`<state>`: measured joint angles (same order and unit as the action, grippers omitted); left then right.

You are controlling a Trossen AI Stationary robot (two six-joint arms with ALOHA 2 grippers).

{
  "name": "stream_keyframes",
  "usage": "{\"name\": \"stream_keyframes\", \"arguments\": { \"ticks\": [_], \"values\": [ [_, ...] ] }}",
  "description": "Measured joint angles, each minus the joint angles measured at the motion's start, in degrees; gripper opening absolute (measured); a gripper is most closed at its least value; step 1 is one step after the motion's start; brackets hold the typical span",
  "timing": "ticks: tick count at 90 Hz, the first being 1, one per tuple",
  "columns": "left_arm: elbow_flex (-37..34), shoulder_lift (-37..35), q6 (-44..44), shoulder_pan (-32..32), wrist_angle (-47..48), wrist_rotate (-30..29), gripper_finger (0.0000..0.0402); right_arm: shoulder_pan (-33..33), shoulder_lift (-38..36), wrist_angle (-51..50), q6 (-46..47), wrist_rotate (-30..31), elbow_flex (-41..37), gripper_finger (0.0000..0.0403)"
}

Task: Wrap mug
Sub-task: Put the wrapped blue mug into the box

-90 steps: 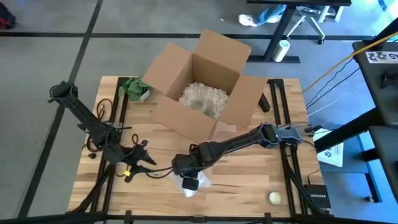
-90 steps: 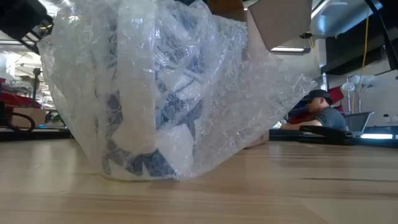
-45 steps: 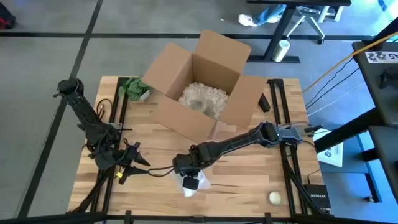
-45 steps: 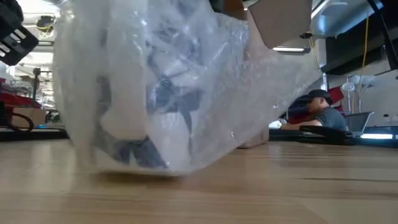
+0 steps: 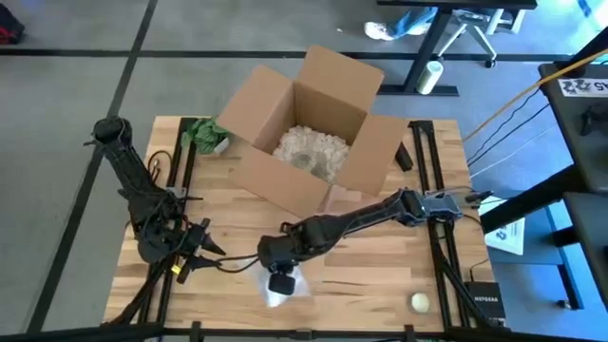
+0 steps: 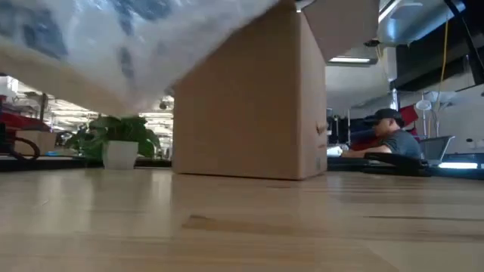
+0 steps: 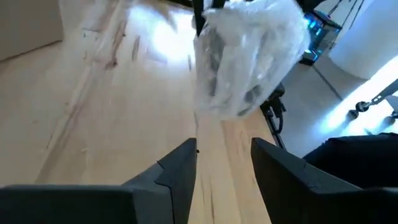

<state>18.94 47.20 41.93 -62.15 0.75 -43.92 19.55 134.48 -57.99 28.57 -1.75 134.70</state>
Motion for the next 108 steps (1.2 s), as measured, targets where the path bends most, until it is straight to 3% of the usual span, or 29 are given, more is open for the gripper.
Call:
{"name": "stream_keyframes", "arguments": {
  "ticks": [21, 45, 59, 86, 108],
  "values": [
    [-0.2, 0.0, 5.5, -1.7, 6.5, -3.1, 0.0135, 1.3, -3.5, 3.4, 0.0, 3.9, 0.2, 0.0001],
    [-5.6, -0.2, 9.5, -4.8, 5.5, -8.6, 0.0135, 3.1, -7.2, 9.9, -0.6, 8.3, 0.2, 0.0001],
    [-9.3, -2.5, 6.4, -6.9, -0.6, -12.9, 0.0135, 4.1, -9.7, 15.7, -1.9, 9.1, 0.3, 0.0001],
    [-12.0, -18.5, -7.7, -8.4, -0.9, -16.0, 0.0135, 5.4, -13.0, 20.8, -5.1, 10.5, 0.3, 0.0001],
    [-12.2, -35.8, -10.7, -7.4, 13.2, -16.0, 0.0135, 5.1, -14.6, 21.7, -7.6, 12.6, 0.2, 0.0001]
  ]
}}
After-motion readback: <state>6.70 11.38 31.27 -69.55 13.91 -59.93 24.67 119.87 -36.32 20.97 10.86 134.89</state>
